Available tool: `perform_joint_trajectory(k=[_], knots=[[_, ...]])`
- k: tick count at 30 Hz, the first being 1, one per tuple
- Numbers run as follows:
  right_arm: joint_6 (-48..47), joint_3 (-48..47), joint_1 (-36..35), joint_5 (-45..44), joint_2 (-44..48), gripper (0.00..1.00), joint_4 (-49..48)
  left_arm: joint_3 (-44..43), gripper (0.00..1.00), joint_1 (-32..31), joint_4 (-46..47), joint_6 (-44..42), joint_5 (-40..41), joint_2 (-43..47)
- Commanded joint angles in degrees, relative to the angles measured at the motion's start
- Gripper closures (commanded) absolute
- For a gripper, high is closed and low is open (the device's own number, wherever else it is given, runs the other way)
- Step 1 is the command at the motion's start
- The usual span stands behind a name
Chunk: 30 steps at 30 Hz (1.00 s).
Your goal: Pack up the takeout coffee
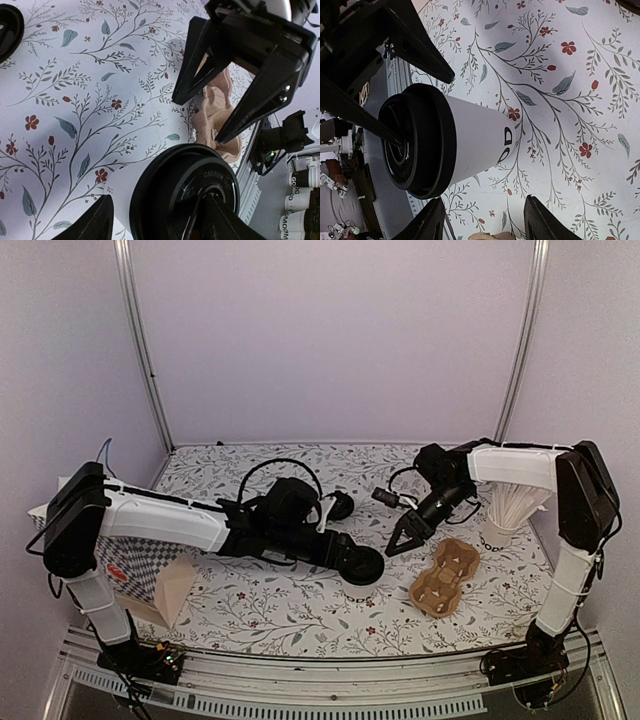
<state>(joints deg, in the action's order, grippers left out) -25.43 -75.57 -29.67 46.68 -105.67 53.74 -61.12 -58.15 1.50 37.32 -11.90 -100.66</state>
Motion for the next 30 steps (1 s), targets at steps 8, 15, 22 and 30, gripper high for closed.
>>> perform_joint_trajectory(k=[8,15,22,30], knots=[[-0.68,-3.08,-0.21,7.20,-5.43,0.43,2.00,-0.02,0.45,-0.45,-4.62,-0.91,-0.73,-4.37],[-2.85,-4.09,-0.56,11.37,-6.91,0.43,4.69,1.46,0.52,-0.23,-3.13,-0.33,-2.12,-5.57],[-4.28,-3.90,-0.65,14.06,-4.85,0.48,5.61,2.06,0.54,-0.07,-2.73,-0.33,-2.56,-5.60],[-2.80,-2.72,-1.51,12.08,-6.57,0.56,3.92,2.28,0.55,0.27,-2.60,-0.41,-2.67,-5.83]])
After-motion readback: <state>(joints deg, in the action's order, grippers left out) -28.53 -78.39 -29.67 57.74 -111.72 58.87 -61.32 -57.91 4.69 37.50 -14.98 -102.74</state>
